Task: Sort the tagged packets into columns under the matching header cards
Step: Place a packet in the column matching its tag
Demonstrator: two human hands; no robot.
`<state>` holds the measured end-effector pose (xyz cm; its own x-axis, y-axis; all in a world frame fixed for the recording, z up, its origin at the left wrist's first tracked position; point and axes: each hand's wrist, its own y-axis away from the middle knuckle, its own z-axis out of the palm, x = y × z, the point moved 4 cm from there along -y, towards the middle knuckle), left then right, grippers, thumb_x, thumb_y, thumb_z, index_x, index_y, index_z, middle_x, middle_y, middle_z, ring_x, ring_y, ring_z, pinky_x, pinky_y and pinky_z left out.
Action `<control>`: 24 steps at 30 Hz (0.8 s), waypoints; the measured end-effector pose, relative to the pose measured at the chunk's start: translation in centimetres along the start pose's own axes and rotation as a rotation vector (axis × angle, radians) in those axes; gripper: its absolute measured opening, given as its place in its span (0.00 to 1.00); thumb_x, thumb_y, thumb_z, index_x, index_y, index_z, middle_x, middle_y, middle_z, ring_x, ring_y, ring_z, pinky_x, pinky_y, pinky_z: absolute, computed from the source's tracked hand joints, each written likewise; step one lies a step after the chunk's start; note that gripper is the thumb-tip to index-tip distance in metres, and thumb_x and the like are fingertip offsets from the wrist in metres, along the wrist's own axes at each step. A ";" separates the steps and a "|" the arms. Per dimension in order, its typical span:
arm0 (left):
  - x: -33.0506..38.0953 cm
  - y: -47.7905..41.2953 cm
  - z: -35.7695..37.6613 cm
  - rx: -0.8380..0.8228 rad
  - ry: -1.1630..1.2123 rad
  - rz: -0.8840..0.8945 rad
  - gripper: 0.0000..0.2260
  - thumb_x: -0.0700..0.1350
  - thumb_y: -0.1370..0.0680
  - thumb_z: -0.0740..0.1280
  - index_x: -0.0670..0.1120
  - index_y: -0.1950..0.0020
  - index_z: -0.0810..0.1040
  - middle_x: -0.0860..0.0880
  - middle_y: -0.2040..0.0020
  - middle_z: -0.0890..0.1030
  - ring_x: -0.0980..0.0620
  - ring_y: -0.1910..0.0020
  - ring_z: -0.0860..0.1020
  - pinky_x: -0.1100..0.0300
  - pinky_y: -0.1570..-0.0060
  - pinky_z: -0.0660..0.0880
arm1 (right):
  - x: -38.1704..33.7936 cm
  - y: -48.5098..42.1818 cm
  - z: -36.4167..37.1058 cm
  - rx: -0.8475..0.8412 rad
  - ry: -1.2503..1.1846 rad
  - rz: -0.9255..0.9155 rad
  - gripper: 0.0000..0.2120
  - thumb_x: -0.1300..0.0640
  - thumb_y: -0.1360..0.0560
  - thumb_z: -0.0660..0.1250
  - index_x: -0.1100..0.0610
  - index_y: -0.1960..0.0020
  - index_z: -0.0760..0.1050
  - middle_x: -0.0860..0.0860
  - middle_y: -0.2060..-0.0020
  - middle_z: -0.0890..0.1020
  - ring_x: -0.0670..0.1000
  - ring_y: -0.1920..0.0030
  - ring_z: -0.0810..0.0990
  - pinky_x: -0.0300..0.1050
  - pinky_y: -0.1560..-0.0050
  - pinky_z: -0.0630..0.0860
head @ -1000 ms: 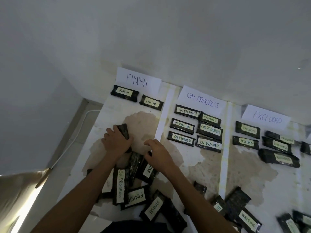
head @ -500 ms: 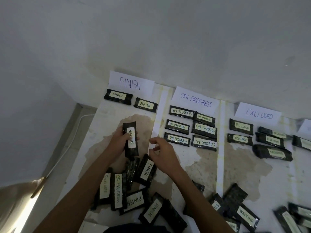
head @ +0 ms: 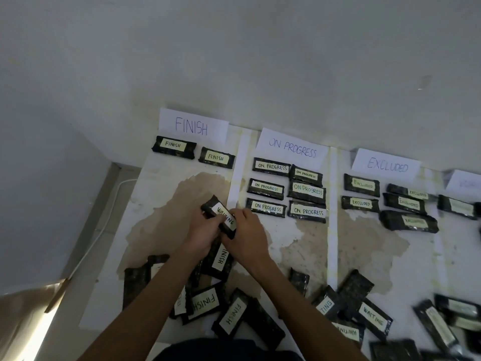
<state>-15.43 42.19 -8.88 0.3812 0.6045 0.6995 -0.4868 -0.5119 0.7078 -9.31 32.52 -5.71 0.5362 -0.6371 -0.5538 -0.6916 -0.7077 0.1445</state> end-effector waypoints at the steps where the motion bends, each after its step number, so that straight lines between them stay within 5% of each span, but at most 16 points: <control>1: -0.2 0.3 0.3 -0.013 0.003 -0.001 0.14 0.37 0.26 0.68 0.41 0.41 0.74 0.39 0.46 0.80 0.43 0.50 0.81 0.48 0.51 0.80 | 0.5 0.3 -0.3 0.002 -0.002 -0.003 0.24 0.52 0.31 0.71 0.56 0.38 0.71 0.56 0.46 0.75 0.57 0.47 0.74 0.51 0.51 0.74; 5: -0.2 1.6 1.5 -0.048 -0.030 0.017 0.13 0.41 0.23 0.65 0.41 0.39 0.72 0.41 0.46 0.78 0.45 0.48 0.79 0.54 0.57 0.80 | 2.7 1.9 -1.7 -0.027 -0.001 -0.077 0.25 0.52 0.30 0.71 0.56 0.36 0.70 0.55 0.44 0.76 0.57 0.45 0.75 0.54 0.49 0.75; 12: -1.4 4.9 6.0 -0.214 -0.257 0.086 0.08 0.38 0.23 0.65 0.44 0.44 0.74 0.41 0.43 0.77 0.46 0.47 0.79 0.53 0.53 0.80 | 7.4 6.3 -5.1 0.015 -0.009 -0.074 0.25 0.53 0.30 0.72 0.56 0.35 0.70 0.54 0.45 0.77 0.56 0.46 0.74 0.52 0.48 0.73; 18: -3.0 7.9 12.9 -0.259 -0.733 0.378 0.19 0.46 0.24 0.66 0.50 0.34 0.68 0.51 0.41 0.74 0.54 0.43 0.72 0.59 0.47 0.71 | 14.1 10.8 -9.8 0.063 0.099 0.053 0.27 0.61 0.34 0.73 0.56 0.36 0.73 0.54 0.43 0.78 0.59 0.46 0.74 0.54 0.48 0.72; 24: -4.9 10.2 22.2 -0.450 -0.933 0.600 0.20 0.45 0.24 0.65 0.48 0.32 0.68 0.49 0.37 0.73 0.52 0.36 0.70 0.58 0.39 0.67 | 23.2 15.9 -16.7 0.099 0.127 0.170 0.24 0.66 0.38 0.73 0.60 0.42 0.77 0.57 0.48 0.80 0.62 0.51 0.75 0.55 0.53 0.75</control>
<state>-4.82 20.49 -2.87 0.3320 -0.4287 0.8402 -0.9424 -0.1888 0.2760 0.19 1.43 -2.58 0.4597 -0.7825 -0.4200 -0.8181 -0.5571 0.1425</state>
